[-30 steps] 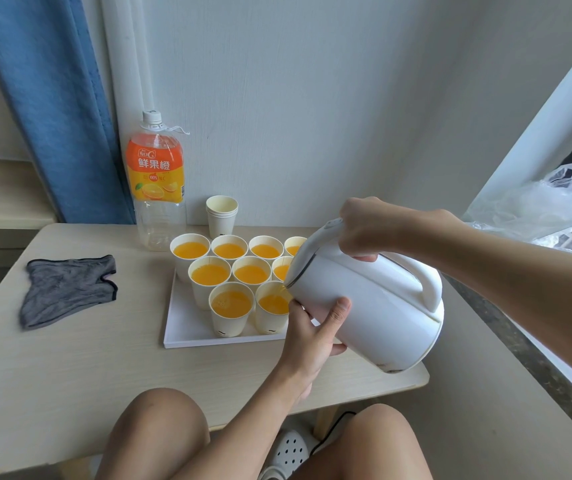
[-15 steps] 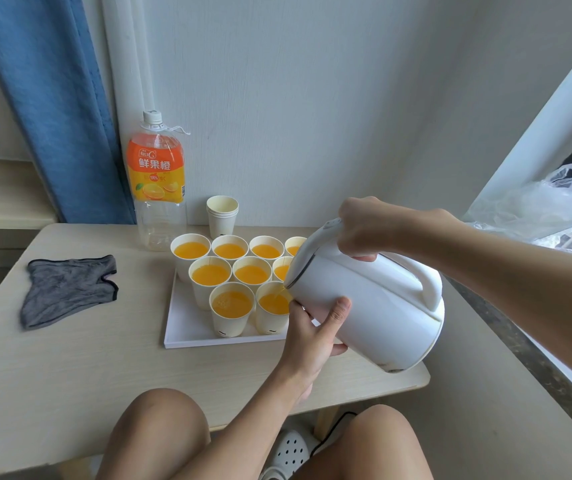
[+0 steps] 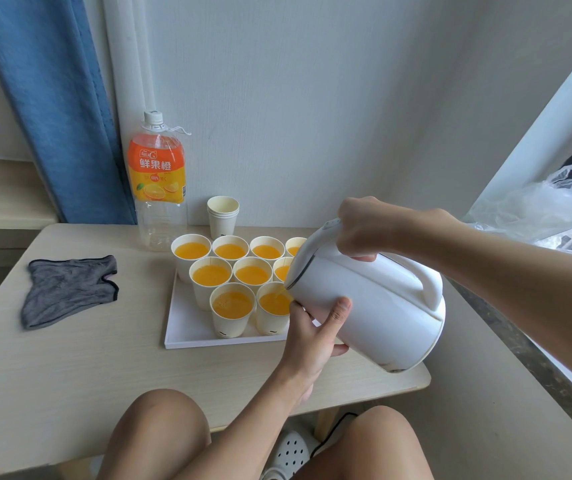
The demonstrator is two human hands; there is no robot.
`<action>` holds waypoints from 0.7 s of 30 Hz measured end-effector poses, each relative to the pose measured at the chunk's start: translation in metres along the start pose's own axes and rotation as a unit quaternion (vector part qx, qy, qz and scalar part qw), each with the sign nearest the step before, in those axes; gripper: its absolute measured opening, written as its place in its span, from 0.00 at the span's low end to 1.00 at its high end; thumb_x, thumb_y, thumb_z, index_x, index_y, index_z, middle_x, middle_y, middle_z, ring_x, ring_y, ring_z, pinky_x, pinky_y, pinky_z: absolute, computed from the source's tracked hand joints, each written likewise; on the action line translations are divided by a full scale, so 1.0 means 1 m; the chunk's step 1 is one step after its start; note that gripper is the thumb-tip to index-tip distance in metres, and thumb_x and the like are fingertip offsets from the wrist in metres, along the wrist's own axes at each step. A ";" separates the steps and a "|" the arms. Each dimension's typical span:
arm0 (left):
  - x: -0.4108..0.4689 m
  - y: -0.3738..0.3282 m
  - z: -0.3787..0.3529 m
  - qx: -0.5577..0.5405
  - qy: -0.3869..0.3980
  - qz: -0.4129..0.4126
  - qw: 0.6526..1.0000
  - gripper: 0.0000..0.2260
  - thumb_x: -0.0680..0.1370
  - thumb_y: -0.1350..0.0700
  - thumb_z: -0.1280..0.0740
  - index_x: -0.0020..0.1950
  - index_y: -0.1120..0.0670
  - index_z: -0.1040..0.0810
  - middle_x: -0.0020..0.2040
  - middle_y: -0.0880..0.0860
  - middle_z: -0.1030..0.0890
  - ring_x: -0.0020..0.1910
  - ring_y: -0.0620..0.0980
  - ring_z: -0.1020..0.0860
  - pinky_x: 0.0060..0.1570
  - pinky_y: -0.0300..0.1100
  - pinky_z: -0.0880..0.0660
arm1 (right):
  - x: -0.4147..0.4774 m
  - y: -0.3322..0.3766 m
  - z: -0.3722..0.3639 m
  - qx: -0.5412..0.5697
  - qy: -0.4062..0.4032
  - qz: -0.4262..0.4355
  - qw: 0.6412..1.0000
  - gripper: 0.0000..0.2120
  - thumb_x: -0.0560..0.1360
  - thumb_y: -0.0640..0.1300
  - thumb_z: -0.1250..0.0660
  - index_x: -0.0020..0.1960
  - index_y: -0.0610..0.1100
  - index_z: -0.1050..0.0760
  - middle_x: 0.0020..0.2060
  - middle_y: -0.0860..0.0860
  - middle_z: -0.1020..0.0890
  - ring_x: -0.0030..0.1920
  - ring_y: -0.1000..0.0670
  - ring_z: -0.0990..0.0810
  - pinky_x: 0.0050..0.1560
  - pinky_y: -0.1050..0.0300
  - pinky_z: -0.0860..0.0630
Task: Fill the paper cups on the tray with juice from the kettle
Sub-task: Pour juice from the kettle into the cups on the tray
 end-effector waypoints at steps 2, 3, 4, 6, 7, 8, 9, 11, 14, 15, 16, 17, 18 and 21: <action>0.000 0.000 0.000 -0.001 0.000 0.001 1.000 0.31 0.74 0.43 0.24 0.72 0.52 0.31 0.66 0.52 0.21 0.61 0.46 0.19 0.51 0.58 0.15 | 0.000 0.000 0.000 0.003 0.000 0.001 1.000 0.09 0.61 0.30 0.34 0.41 0.37 0.25 0.34 0.42 0.25 0.30 0.44 0.28 0.34 0.60 0.31; 0.000 0.000 0.000 -0.002 -0.001 0.001 1.000 0.31 0.74 0.43 0.24 0.72 0.52 0.31 0.66 0.52 0.21 0.62 0.47 0.19 0.51 0.58 0.15 | 0.000 0.000 0.000 0.004 0.001 0.001 1.000 0.09 0.61 0.30 0.34 0.41 0.37 0.25 0.34 0.42 0.25 0.30 0.44 0.28 0.34 0.60 0.31; 0.000 0.000 0.000 -0.002 -0.001 0.001 1.000 0.32 0.74 0.43 0.24 0.72 0.52 0.31 0.67 0.52 0.21 0.63 0.47 0.19 0.51 0.58 0.15 | 0.000 0.000 0.000 0.005 0.001 0.001 1.000 0.09 0.61 0.30 0.34 0.41 0.37 0.25 0.34 0.42 0.25 0.30 0.44 0.28 0.34 0.60 0.31; 0.000 -0.001 -0.001 0.000 0.001 0.000 1.000 0.32 0.74 0.43 0.24 0.72 0.52 0.31 0.67 0.52 0.21 0.63 0.48 0.20 0.51 0.58 0.16 | -0.001 -0.001 0.000 0.008 0.001 0.001 1.000 0.10 0.62 0.30 0.34 0.43 0.36 0.25 0.35 0.42 0.25 0.30 0.44 0.28 0.33 0.61 0.32; -0.001 -0.002 -0.001 0.002 0.003 0.000 1.000 0.32 0.73 0.43 0.24 0.72 0.52 0.31 0.67 0.52 0.21 0.63 0.48 0.20 0.51 0.58 0.16 | -0.001 -0.001 0.000 0.008 0.002 0.001 1.000 0.11 0.62 0.30 0.34 0.43 0.36 0.25 0.35 0.42 0.25 0.30 0.44 0.28 0.33 0.61 0.32; -0.001 -0.002 -0.001 0.003 0.006 0.000 1.000 0.32 0.72 0.43 0.25 0.72 0.52 0.32 0.67 0.52 0.21 0.63 0.48 0.19 0.51 0.58 0.16 | -0.001 -0.001 0.000 0.009 0.002 0.001 1.000 0.11 0.61 0.30 0.34 0.43 0.36 0.25 0.35 0.42 0.25 0.30 0.44 0.27 0.33 0.61 0.31; -0.001 -0.002 -0.002 0.004 0.008 -0.001 1.000 0.32 0.72 0.44 0.25 0.72 0.52 0.32 0.66 0.51 0.21 0.62 0.47 0.19 0.51 0.58 0.16 | -0.001 -0.002 -0.001 0.009 0.002 0.000 1.000 0.10 0.61 0.30 0.34 0.43 0.36 0.25 0.35 0.42 0.25 0.30 0.43 0.27 0.34 0.60 0.31; -0.001 -0.001 -0.001 0.006 0.009 -0.002 1.000 0.32 0.73 0.44 0.25 0.72 0.52 0.31 0.66 0.51 0.21 0.61 0.46 0.19 0.51 0.58 0.16 | -0.001 -0.003 -0.001 0.011 0.001 -0.001 1.000 0.10 0.61 0.30 0.34 0.42 0.36 0.25 0.34 0.42 0.25 0.30 0.43 0.27 0.34 0.60 0.31; 0.002 0.001 0.000 0.014 0.008 -0.002 1.000 0.32 0.73 0.43 0.23 0.72 0.52 0.31 0.66 0.51 0.21 0.59 0.44 0.18 0.51 0.58 0.16 | -0.002 -0.005 -0.001 0.015 -0.001 -0.005 1.000 0.08 0.62 0.30 0.34 0.40 0.37 0.27 0.34 0.42 0.26 0.30 0.44 0.28 0.33 0.60 0.31; 0.002 0.001 0.000 0.021 0.008 -0.003 1.000 0.32 0.73 0.42 0.23 0.71 0.52 0.31 0.66 0.50 0.20 0.58 0.43 0.17 0.51 0.58 0.16 | -0.002 -0.007 -0.002 0.018 -0.002 -0.006 1.000 0.08 0.62 0.30 0.34 0.39 0.37 0.27 0.34 0.42 0.26 0.30 0.44 0.27 0.33 0.60 0.30; 0.002 0.001 0.001 0.028 0.005 -0.004 1.000 0.33 0.72 0.42 0.24 0.71 0.51 0.31 0.66 0.50 0.20 0.56 0.41 0.17 0.51 0.58 0.15 | -0.003 -0.008 -0.003 0.023 -0.002 -0.009 1.000 0.07 0.61 0.30 0.34 0.38 0.37 0.28 0.33 0.42 0.25 0.30 0.44 0.27 0.34 0.59 0.30; 0.003 0.000 0.002 0.036 0.003 -0.004 0.999 0.33 0.72 0.42 0.24 0.71 0.51 0.31 0.65 0.49 0.20 0.55 0.40 0.17 0.51 0.57 0.15 | -0.004 -0.010 -0.004 0.029 -0.002 -0.012 0.999 0.07 0.61 0.30 0.35 0.37 0.37 0.29 0.33 0.42 0.26 0.30 0.43 0.27 0.33 0.60 0.30; 0.002 -0.001 0.002 0.042 0.003 -0.004 0.999 0.33 0.72 0.42 0.24 0.71 0.51 0.31 0.65 0.49 0.19 0.54 0.39 0.17 0.50 0.56 0.15 | -0.005 -0.012 -0.005 0.038 -0.003 -0.017 0.999 0.06 0.61 0.30 0.35 0.36 0.37 0.29 0.32 0.42 0.26 0.29 0.44 0.28 0.33 0.60 0.31; 0.002 -0.004 0.004 0.062 -0.001 -0.014 0.998 0.31 0.73 0.42 0.23 0.69 0.51 0.31 0.64 0.48 0.19 0.53 0.39 0.17 0.48 0.50 0.15 | -0.009 -0.021 -0.007 0.070 -0.006 -0.031 0.997 0.06 0.63 0.29 0.36 0.37 0.38 0.30 0.33 0.43 0.26 0.29 0.44 0.29 0.30 0.62 0.33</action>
Point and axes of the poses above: each hand's wrist, its own x-axis towards the middle knuckle, its own z-axis out of the back of the hand, y = z × x, the point moved 6 cm from there along x, towards the middle knuckle
